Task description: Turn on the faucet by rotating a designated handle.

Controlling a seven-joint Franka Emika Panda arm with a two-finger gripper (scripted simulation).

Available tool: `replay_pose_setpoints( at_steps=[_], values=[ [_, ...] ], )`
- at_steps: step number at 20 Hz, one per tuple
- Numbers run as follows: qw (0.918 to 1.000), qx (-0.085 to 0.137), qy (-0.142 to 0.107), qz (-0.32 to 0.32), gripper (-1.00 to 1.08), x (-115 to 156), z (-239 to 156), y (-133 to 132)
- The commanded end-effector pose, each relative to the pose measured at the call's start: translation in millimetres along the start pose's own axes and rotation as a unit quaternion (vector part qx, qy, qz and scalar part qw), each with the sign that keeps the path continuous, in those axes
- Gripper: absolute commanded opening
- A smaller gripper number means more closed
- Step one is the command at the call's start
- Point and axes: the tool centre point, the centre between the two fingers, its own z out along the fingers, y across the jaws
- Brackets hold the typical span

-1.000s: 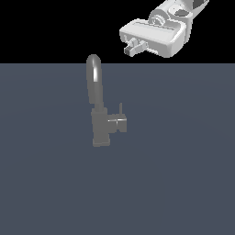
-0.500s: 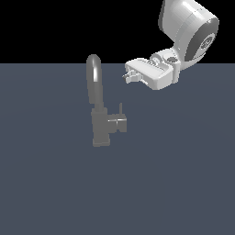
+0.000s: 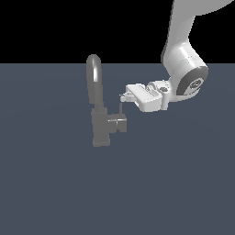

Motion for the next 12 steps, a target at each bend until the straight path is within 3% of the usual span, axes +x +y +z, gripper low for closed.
replay_pose_setpoints(
  at_steps=[1, 6, 12],
  values=[
    [0.9997, 0.014, -0.017, 0.014, -1.00, 11, 4, -2],
    [0.9984, 0.031, -0.037, 0.030, -1.00, 25, 10, -3],
    [0.9981, 0.033, -0.041, 0.033, -1.00, 27, 12, -3]
  ],
)
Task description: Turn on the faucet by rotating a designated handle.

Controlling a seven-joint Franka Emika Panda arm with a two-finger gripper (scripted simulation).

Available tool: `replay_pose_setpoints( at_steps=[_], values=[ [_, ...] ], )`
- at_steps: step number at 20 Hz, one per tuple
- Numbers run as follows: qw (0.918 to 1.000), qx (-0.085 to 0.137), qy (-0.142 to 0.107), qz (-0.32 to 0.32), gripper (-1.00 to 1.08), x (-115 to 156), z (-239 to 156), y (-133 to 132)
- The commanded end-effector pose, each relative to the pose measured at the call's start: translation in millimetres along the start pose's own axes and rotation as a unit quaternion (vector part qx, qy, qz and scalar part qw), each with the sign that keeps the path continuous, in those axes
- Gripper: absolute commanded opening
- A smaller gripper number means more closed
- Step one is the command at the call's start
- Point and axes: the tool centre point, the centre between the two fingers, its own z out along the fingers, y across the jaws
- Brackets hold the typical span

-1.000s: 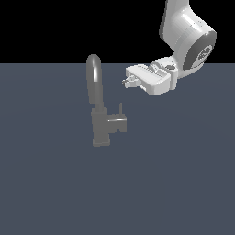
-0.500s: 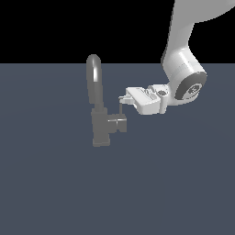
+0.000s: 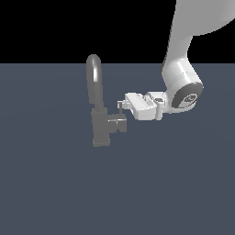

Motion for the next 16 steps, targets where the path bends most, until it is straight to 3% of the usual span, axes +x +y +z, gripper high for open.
replay_pose_setpoints(
  at_steps=[1, 16],
  values=[
    [1.0000, 0.001, 0.000, 0.000, -1.00, 0, 0, 0],
    [1.0000, 0.000, 0.000, 0.000, -1.00, -10, 0, 40]
  ],
)
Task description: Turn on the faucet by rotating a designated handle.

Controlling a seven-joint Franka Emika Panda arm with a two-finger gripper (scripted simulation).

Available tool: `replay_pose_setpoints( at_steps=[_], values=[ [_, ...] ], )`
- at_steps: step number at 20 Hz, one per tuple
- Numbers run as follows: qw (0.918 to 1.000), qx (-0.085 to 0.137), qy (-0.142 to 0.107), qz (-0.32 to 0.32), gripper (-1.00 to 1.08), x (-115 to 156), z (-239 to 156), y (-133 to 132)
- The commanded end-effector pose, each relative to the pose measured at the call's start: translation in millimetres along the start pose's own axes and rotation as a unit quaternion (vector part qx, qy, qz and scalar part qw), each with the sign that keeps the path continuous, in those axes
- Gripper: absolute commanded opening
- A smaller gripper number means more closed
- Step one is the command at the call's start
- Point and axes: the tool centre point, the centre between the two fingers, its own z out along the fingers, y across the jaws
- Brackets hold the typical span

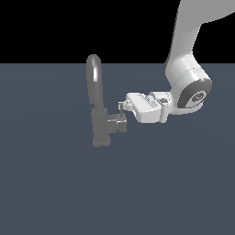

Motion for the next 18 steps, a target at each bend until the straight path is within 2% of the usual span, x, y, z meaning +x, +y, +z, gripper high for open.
replay_pose_setpoints(
  at_steps=[1, 4, 5, 18],
  values=[
    [1.0000, -0.003, -0.003, 0.003, -1.00, -3, 0, 12],
    [1.0000, -0.003, -0.003, 0.003, -1.00, -4, 0, 18],
    [1.0000, -0.001, 0.000, -0.002, -1.00, -6, 0, 10],
    [1.0000, -0.003, -0.003, 0.003, -1.00, 22, 0, 64]
  ],
)
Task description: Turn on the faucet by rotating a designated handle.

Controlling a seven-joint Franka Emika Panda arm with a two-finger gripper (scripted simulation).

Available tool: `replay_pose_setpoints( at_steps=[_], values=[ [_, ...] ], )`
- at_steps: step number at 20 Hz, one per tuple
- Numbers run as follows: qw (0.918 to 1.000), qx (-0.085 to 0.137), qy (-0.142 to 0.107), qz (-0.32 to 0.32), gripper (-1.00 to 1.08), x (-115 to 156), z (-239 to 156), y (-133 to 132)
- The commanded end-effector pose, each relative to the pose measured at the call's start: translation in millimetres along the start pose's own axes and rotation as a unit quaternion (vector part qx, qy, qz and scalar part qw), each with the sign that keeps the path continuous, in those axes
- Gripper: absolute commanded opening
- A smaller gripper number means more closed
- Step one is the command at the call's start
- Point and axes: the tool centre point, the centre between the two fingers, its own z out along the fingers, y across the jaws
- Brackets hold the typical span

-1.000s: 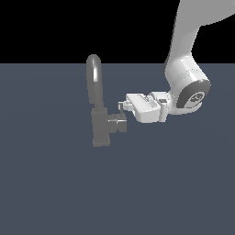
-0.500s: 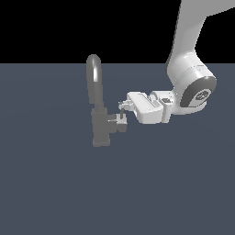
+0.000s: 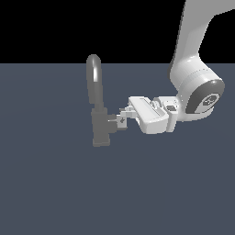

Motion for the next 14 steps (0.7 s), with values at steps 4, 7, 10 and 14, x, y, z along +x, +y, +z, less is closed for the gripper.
replay_pose_setpoints(
  at_steps=[4, 7, 10, 14],
  values=[
    [1.0000, 0.000, -0.001, 0.004, -1.00, 14, 0, 9],
    [1.0000, 0.000, -0.003, 0.009, -1.00, 33, 0, 18],
    [0.9999, -0.001, -0.004, 0.014, -1.00, 52, 0, 27],
    [0.9998, -0.001, -0.005, 0.019, -1.00, 70, 0, 36]
  ],
)
